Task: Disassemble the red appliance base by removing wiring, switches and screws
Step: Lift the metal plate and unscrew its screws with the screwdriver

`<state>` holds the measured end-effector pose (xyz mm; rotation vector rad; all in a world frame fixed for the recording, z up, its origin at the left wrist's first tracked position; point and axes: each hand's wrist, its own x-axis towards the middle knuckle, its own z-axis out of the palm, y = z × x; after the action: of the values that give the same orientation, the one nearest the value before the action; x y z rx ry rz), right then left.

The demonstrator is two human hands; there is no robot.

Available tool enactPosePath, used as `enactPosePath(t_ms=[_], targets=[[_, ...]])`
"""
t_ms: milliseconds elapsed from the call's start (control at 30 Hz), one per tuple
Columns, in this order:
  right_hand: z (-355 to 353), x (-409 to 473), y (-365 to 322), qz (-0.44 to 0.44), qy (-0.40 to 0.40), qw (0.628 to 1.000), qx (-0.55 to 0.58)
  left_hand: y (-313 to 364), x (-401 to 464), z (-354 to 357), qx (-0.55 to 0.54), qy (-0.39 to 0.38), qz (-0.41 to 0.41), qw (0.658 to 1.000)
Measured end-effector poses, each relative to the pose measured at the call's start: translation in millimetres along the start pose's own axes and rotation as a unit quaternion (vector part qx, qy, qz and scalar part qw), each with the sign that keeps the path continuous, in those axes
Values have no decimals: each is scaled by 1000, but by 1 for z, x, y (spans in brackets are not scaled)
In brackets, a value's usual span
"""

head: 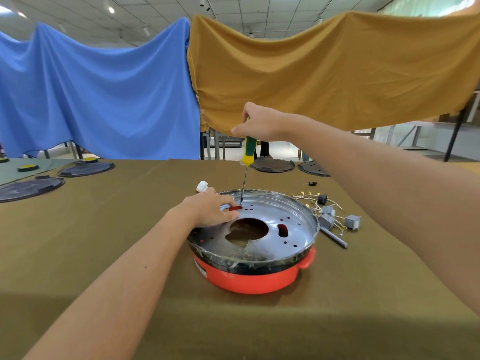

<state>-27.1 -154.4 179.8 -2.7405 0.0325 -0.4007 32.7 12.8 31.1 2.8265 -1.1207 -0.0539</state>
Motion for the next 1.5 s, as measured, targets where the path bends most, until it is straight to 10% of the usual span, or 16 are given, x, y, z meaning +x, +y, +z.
enactPosePath(t_ms=[100, 467, 700, 933, 1200, 1500], targets=[[2, 2, 0, -18, 34, 994, -103, 0, 1, 0, -1, 2, -2, 1000], [0, -5, -5, -19, -15, 998, 66, 0, 1, 1, 5, 0, -3, 1000], [6, 4, -1, -30, 42, 996, -79, -3, 3, 2, -1, 4, 4, 1000], [-2, -2, 0, -41, 23, 993, 112, -2, 3, 1, 0, 2, 6, 1000], [1, 1, 0, -48, 30, 990, -132, 0, 0, -1, 2, 4, 7, 1000], [-1, -9, -3, -60, 2, 995, 80, 0, 0, 0, 7, 2, 2, 1000]])
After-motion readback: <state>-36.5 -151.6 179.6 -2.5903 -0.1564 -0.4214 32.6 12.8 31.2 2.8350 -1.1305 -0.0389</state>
